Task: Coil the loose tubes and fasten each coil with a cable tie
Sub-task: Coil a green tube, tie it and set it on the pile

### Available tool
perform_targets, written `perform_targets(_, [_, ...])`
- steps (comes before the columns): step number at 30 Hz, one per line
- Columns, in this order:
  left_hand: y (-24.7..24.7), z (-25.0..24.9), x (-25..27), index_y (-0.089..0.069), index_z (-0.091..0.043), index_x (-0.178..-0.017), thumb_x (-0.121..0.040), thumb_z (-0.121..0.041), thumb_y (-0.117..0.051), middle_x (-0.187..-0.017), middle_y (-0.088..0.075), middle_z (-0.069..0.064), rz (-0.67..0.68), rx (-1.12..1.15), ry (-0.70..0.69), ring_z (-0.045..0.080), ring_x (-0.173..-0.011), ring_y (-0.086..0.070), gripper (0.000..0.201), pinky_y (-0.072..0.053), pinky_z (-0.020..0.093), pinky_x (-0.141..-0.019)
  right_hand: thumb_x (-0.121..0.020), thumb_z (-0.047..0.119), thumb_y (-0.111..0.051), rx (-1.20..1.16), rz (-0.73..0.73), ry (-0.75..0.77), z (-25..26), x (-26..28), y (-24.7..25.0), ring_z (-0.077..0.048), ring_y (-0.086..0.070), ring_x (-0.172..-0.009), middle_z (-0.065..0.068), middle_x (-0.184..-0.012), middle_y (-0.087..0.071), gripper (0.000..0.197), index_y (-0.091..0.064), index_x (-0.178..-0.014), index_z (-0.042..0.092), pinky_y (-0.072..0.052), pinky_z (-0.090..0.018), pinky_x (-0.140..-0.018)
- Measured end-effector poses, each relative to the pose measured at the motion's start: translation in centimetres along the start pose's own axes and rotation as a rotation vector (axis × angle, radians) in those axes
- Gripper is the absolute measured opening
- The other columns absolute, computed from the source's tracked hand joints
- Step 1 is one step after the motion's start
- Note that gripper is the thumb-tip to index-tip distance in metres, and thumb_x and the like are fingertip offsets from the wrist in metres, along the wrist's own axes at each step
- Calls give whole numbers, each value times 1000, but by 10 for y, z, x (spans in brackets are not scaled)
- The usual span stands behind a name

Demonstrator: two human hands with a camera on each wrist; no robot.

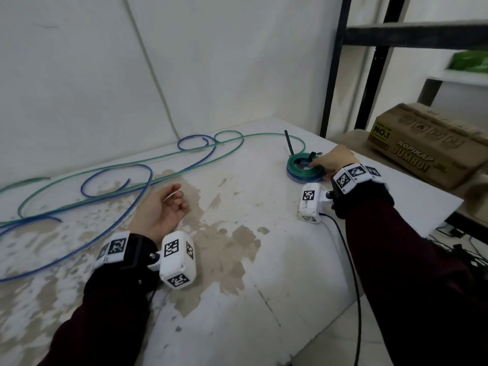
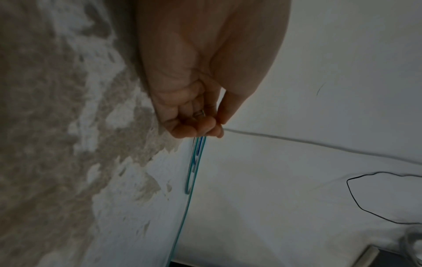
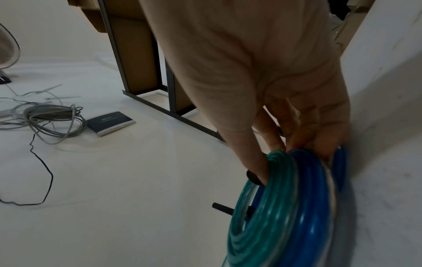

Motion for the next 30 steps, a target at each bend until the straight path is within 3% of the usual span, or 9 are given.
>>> perform_targets(4, [0,0,-2,-53,-9,-78,-99,-15,-39,-48,-50,0,9,-3,6,8,-37,-43,26,-41,14,-45,-75,19,-75,-11,7,31,7,-3,-1,-34,-63,-102,-20,-109,-66,42,-62,-106,-6,-53,-45,-90])
perform_targets(8, [1,0,-4,-53,-9,-79,-99,-16,-40,-49,-51,0,11,-6,0,8,-38,-44,25,-42,16,-45,-79,12,-69,-46,-38,45,7,-11,4,-29,-63,-85,-21,-94,-66,20,-52,-72,5,-56,-38,-79])
perform_targets(10, [2,0,-4,-54,-8,-79,-99,-15,-41,-49,-51,0,7,-13,-4,8,-38,-44,25,-42,18,-46,-79,6,-67,-147,-28,41,4,-17,3,-28,-63,-84,-22,-107,-65,16,-52,-76,11,-59,-38,-76])
perform_targets(14, [1,0,-4,-54,-8,-79,-98,-14,-41,-50,-51,1,3,-12,-9,9,-38,-44,24,-42,18,-46,-80,14,-70,-74,-100,-7,-8,-25,17,-32,-68,-91,-21,-98,-69,24,-52,-67,6,-56,-45,-85])
perform_targets(18, [1,0,-4,-54,-8,-79,-98,-14,-41,-50,-51,0,6,-14,-10,9,-38,-44,24,-42,17,-45,-82,13,-70,-138,-47,-89,-25,-29,14,-33,-70,-86,-19,-76,-67,22,-54,-75,0,-57,-45,-83])
perform_targets(22, [2,0,-4,-54,-8,-80,-99,-14,-41,-50,-52,1,8,-16,-10,8,-38,-44,24,-43,18,-45,-81,6,-67,-307,-63,-16,-22,-29,16,-27,-63,-75,-17,-99,-64,19,-51,-74,12,-60,-33,-69])
perform_targets(27, [2,-1,-4,-54,-8,-79,-99,-14,-41,-50,-52,1,9,-12,-22,8,-38,-45,24,-43,16,-46,-81,4,-64,-343,-35,29,-14,-30,27,-28,-63,-80,-15,-104,-63,14,-55,-76,12,-58,-37,-81])
perform_targets(28, [1,-1,-3,-54,-8,-80,-99,-14,-41,-50,-52,1,10,-11,-23,8,-38,-45,24,-43,16,-46,-82,3,-64,-337,-39,26,-16,-31,28,-28,-63,-83,-16,-110,-63,8,-58,-84,9,-59,-34,-77])
perform_targets(30, [1,-1,-4,-54,-8,-80,-99,-14,-40,-50,-52,0,15,-17,-22,8,-39,-45,24,-43,16,-47,-87,2,-59,-292,-5,-13,-27,-30,23,-23,-61,-77,-19,-119,-61,25,-59,-111,1,-56,-22,-57])
Point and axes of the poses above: each hand's wrist, its own x-axis away from the middle knuckle, its own y-axis out of the back of the hand, z = x × y, the point moved 10 cm from there along -x, towards the middle knuckle
